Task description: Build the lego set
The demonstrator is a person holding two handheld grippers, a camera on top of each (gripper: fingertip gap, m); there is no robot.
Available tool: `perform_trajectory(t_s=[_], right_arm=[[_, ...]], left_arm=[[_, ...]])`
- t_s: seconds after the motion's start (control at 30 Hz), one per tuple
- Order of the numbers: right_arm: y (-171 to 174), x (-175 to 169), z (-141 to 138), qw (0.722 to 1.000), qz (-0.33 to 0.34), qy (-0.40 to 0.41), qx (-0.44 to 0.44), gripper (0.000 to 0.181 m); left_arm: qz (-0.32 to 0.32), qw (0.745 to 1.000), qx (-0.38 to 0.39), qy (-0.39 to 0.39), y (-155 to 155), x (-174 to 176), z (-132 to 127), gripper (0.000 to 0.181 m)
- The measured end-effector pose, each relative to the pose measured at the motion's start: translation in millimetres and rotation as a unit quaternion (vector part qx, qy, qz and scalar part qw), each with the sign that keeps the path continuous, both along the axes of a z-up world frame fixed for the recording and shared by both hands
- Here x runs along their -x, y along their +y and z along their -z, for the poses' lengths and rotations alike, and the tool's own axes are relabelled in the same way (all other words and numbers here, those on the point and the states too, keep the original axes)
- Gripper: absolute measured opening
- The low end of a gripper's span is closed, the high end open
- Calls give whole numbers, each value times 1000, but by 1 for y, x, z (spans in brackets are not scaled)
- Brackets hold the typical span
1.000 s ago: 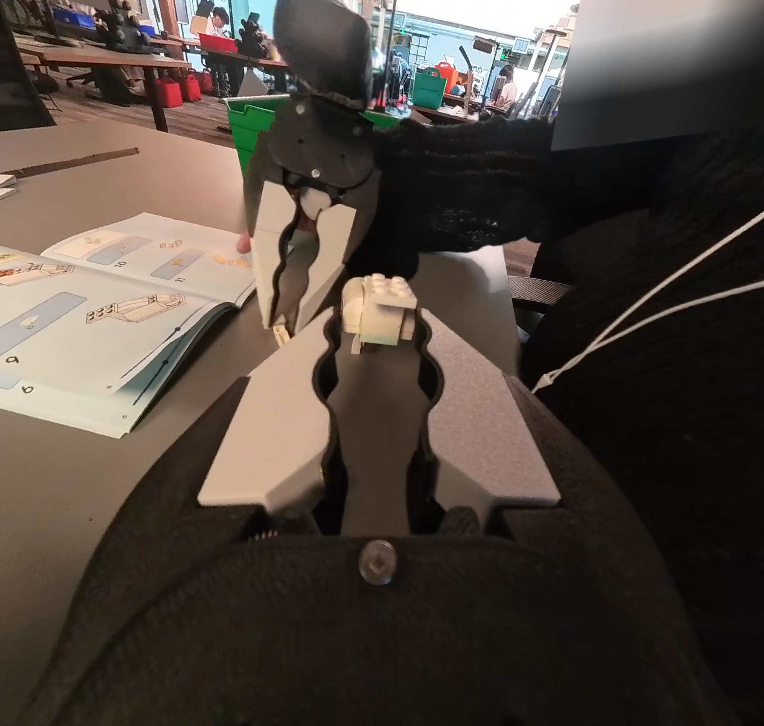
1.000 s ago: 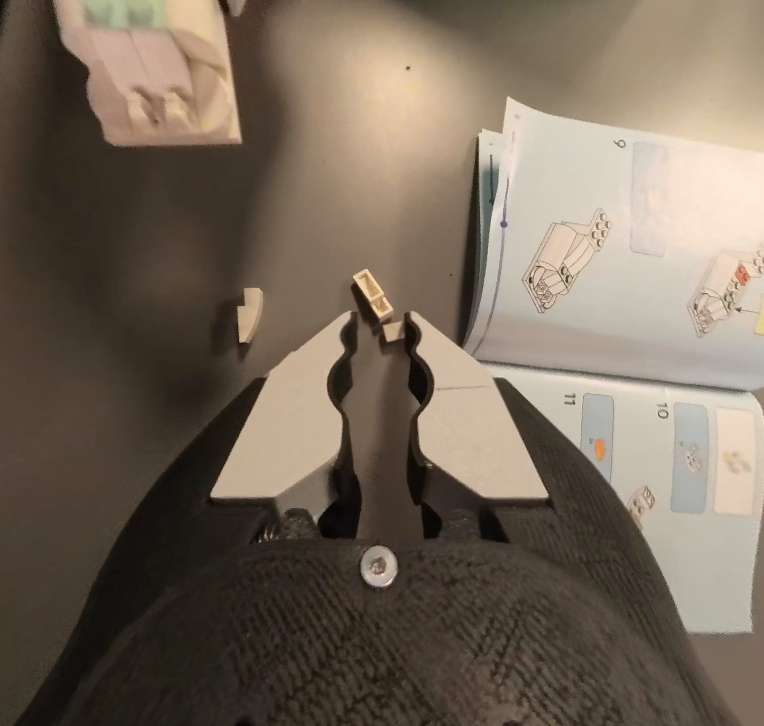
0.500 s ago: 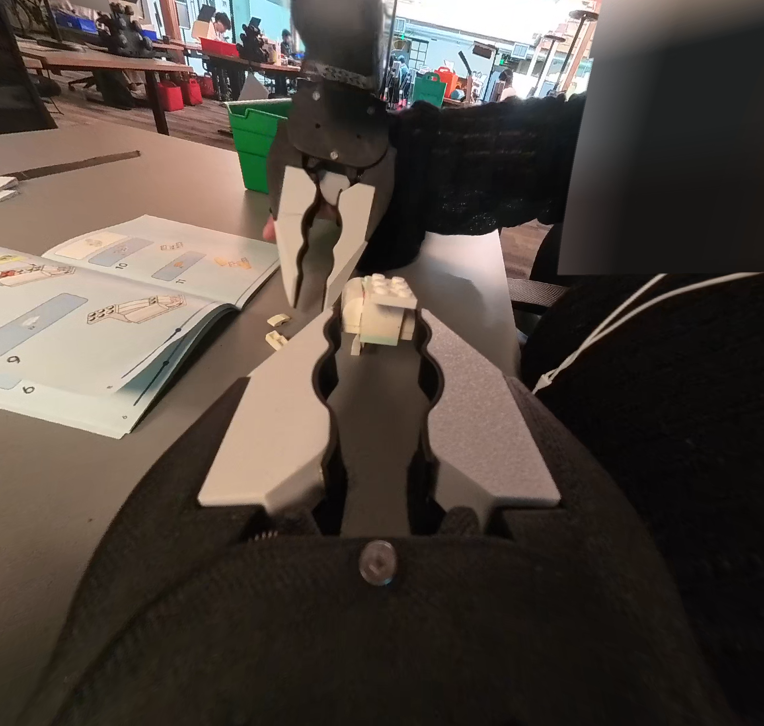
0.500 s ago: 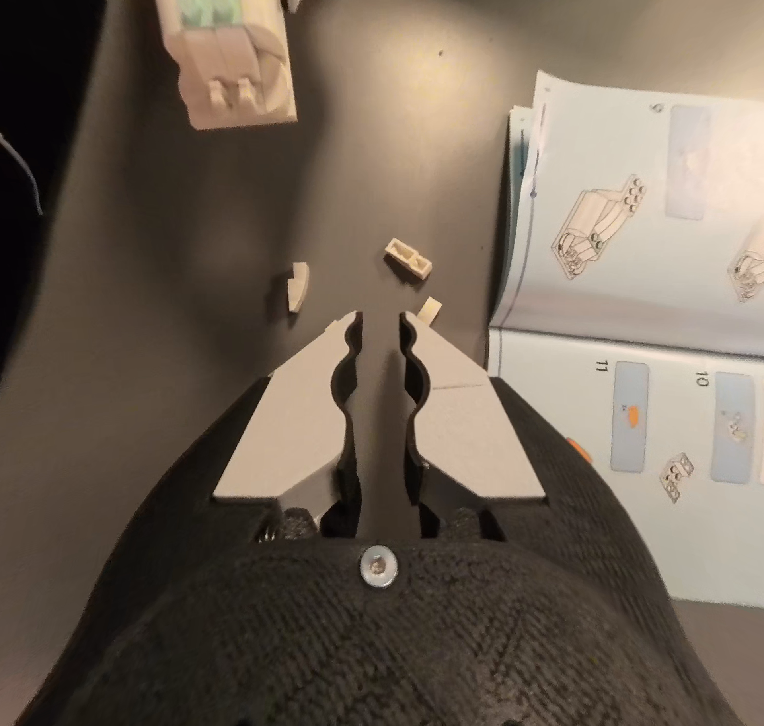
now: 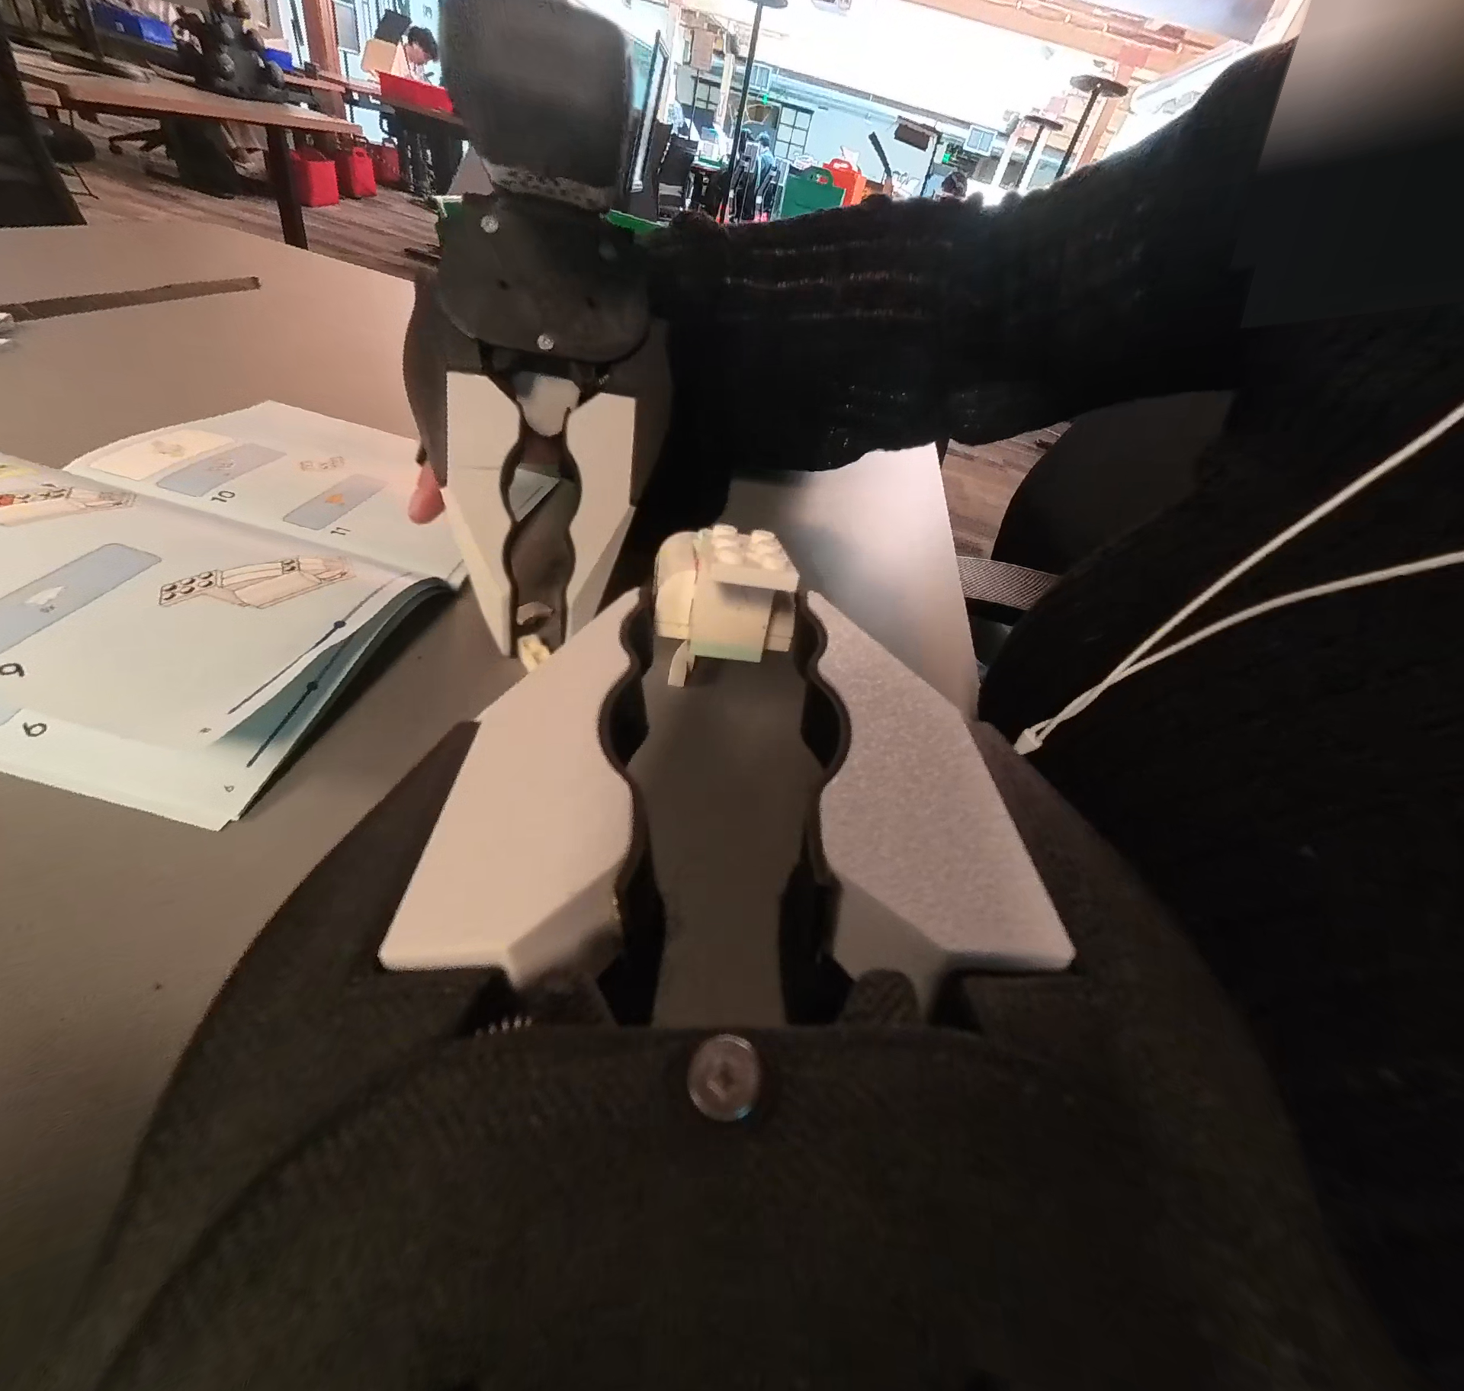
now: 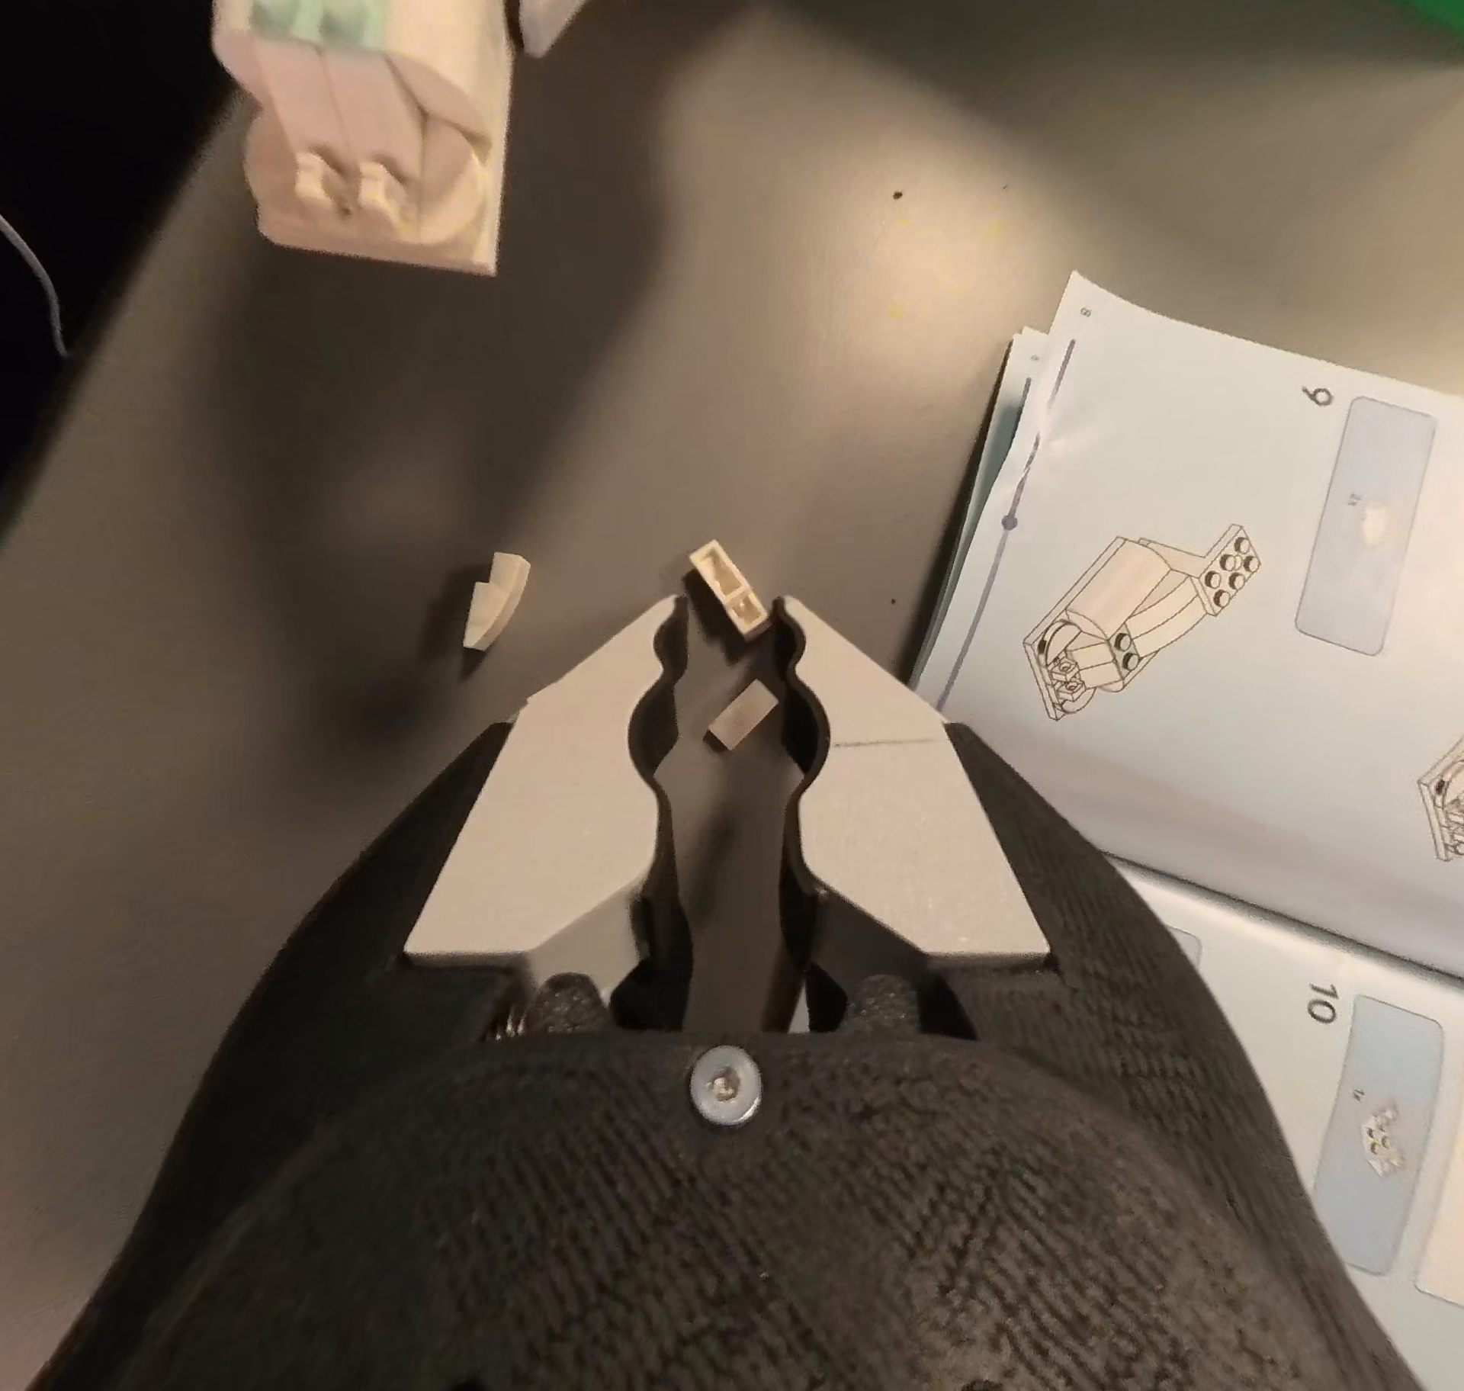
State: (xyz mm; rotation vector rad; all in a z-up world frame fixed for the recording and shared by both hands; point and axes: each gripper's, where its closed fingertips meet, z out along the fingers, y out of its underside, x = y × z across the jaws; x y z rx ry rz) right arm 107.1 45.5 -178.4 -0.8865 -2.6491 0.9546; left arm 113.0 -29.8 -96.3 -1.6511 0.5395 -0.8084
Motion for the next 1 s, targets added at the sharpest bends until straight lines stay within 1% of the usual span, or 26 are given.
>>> perform_trajectory(t_s=[0.07, 0.17, 0.27, 0.3, 0.33, 0.37, 0.4, 0.47, 0.53, 0.57, 0.67, 0.73, 0.77, 0.83, 0.93, 0.97, 1.0], right_arm=[[-1, -2, 0, 1000, 7, -12, 8, 8], [2, -6, -1, 1000, 23, -6, -10, 6], [12, -9, -14, 993, 44, 58, -93, 7], [19, -12, -19, 986, 45, 77, -143, 6], [28, -18, -22, 972, 38, 94, -211, 6], [39, -25, -25, 950, 22, 107, -294, 6], [51, -33, -27, 919, -1, 110, -379, 6], [68, -48, -28, 846, -62, 103, -520, 7], [76, -61, -23, 772, -138, 90, -614, 6], [76, -66, -20, 743, -173, 85, -641, 6], [73, -73, -17, 679, -253, 87, -683, 6], [66, -74, -17, 651, -298, 96, -691, 6], [60, -74, -17, 643, -317, 100, -690, 6], [48, -77, -14, 638, -352, 105, -677, 6], [31, -81, -6, 646, -382, 112, -652, 8], [28, -82, -4, 651, -384, 111, -645, 17], [26, -82, -4, 656, -380, 113, -642, 21]], left_arm=[[1, 1000, 1, 2, 0, 0, 0, 34], [1, 1000, -1, 5, 0, -1, 1, 34], [4, 1000, 1, 1, -1, -2, 0, 34], [3, 1000, 2, 1, -1, -2, 0, 34], [4, 1000, 3, 0, -1, -2, 1, 34], [3, 1000, 5, 0, 0, -2, 1, 34], [4, 1000, 5, -2, 0, -2, 0, 34], [6, 1000, 7, -4, -1, -3, 0, 34], [8, 1000, 7, -3, -1, -3, 1, 34], [9, 1000, 7, -3, -1, -4, 1, 34], [8, 1000, 6, -2, -1, -4, 1, 34], [8, 1000, 6, -3, -1, -4, 1, 34], [8, 1000, 7, -3, -1, -4, 1, 34], [8, 1000, 7, -3, -1, -4, 1, 34], [9, 1000, 7, 1, -1, -5, 1, 34], [9, 1000, 6, 1, -1, -5, 1, 34], [10, 1000, 6, 1, -1, -5, 1, 34]])
